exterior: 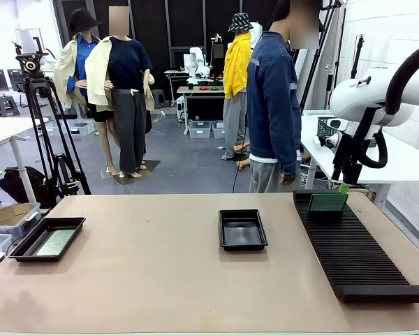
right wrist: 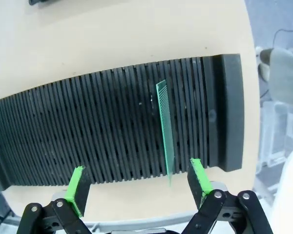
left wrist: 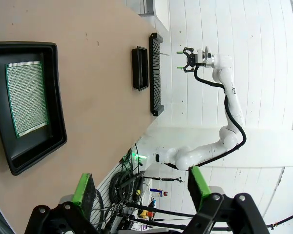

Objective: Inspect and transfer BCBs to ESD trays.
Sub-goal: Pick up the Blank PCB from the PCB Rack and place it in the right ESD tray.

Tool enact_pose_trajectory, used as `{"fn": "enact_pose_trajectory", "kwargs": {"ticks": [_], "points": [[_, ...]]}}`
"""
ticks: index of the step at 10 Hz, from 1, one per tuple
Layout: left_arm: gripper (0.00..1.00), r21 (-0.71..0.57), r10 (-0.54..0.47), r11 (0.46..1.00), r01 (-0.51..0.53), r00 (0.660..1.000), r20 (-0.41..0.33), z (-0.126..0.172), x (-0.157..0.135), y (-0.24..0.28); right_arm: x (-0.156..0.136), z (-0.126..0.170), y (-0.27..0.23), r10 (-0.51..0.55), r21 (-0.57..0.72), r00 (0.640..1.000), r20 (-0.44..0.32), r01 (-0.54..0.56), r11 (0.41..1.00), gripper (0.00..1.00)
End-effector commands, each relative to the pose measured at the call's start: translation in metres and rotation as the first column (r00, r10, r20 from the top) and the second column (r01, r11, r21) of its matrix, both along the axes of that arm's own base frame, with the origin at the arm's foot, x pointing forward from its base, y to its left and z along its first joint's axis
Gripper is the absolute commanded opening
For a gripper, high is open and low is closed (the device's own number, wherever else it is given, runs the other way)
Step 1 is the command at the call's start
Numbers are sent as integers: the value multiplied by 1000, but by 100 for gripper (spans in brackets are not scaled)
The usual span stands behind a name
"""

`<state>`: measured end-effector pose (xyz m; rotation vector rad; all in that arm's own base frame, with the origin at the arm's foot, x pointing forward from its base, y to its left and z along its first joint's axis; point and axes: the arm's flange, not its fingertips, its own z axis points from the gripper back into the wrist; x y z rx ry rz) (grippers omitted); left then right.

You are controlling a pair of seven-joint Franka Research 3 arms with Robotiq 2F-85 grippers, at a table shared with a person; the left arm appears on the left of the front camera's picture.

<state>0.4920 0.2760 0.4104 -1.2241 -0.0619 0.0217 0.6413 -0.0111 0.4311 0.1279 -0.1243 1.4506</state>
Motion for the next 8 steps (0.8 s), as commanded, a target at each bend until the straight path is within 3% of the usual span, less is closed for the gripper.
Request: {"fn": "enact_pose_trajectory", "kwargs": {"ticks": [1, 5, 8], "points": [[100, 9, 6, 1000, -6, 1000, 2, 1, -1, 0, -4, -11, 3, 60, -19, 997, 53, -59, 998, 100], [100, 9, 6, 1000, -6, 1000, 2, 1, -1, 0, 12, -29, 9, 66, -43, 994, 89, -63, 997, 100], [100, 9, 6, 1000, -6, 1000, 2, 1, -1, 0, 24, -43, 9, 69, -70, 996, 53, -65, 995, 100]]}}
